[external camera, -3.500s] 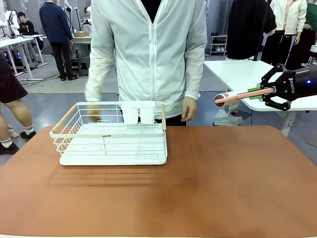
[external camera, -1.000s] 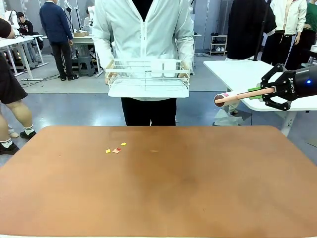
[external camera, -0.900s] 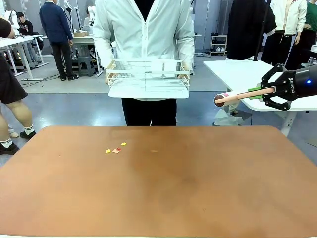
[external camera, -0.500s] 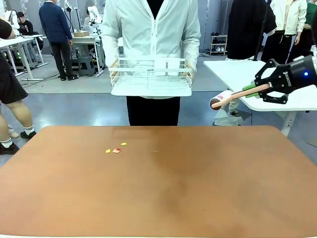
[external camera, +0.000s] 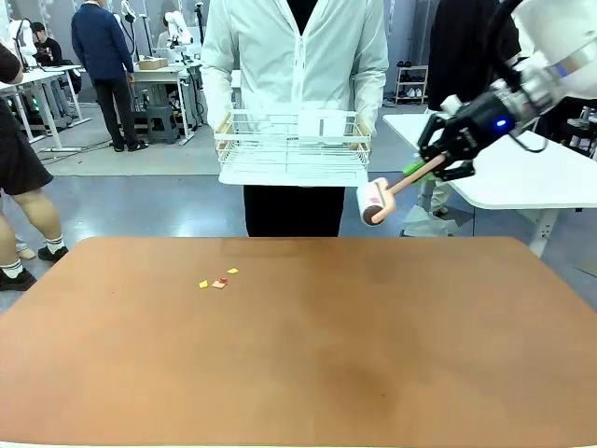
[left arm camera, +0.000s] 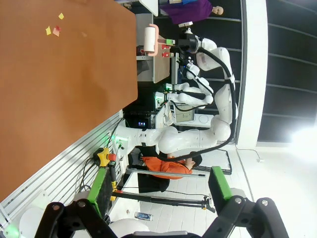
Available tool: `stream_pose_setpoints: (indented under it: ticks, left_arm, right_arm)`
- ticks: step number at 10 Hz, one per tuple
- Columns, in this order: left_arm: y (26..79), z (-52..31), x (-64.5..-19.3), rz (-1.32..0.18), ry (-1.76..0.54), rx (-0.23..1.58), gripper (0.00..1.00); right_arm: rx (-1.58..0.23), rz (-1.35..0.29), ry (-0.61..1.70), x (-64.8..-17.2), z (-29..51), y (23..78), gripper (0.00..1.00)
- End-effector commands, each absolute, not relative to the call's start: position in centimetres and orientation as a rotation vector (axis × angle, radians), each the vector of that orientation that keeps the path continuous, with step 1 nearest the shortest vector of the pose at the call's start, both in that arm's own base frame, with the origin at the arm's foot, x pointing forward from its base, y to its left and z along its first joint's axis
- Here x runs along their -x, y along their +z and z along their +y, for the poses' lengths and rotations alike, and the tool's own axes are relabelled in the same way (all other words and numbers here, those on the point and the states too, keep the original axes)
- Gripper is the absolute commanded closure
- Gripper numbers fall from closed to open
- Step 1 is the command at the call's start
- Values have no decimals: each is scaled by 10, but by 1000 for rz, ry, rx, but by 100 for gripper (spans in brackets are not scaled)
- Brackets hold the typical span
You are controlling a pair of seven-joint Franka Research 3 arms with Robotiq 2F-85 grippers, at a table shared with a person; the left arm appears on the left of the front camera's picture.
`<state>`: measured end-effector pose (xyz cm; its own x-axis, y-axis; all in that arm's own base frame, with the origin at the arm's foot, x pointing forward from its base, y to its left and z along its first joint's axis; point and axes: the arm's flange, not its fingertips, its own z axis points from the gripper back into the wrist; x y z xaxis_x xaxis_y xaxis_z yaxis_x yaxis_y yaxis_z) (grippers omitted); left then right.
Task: Clean the table.
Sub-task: Clean the table with the Lint Roller when the human lifts the Dish drying rack.
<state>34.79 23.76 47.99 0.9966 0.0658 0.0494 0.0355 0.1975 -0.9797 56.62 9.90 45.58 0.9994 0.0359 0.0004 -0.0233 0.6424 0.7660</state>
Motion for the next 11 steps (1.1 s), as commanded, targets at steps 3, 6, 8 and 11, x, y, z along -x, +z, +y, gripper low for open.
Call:
stream_pose_setpoints:
  ticks: [3,6,8,11]
  left_arm:
    - [482,239,-344,-92,19,1380,0]
    - [482,239,-344,-92,19,1380,0]
    - [482,239,-344,-92,19,1380,0]
    - [482,239,-344,-92,19,1380,0]
  right_arm:
    - [-937,-29,-1,-565,110,455,79]
    - [-916,16,56,-576,114,448,79]
    - [-916,16,56,-576,114,448,79]
    - [-910,12,49,-590,131,427,79]
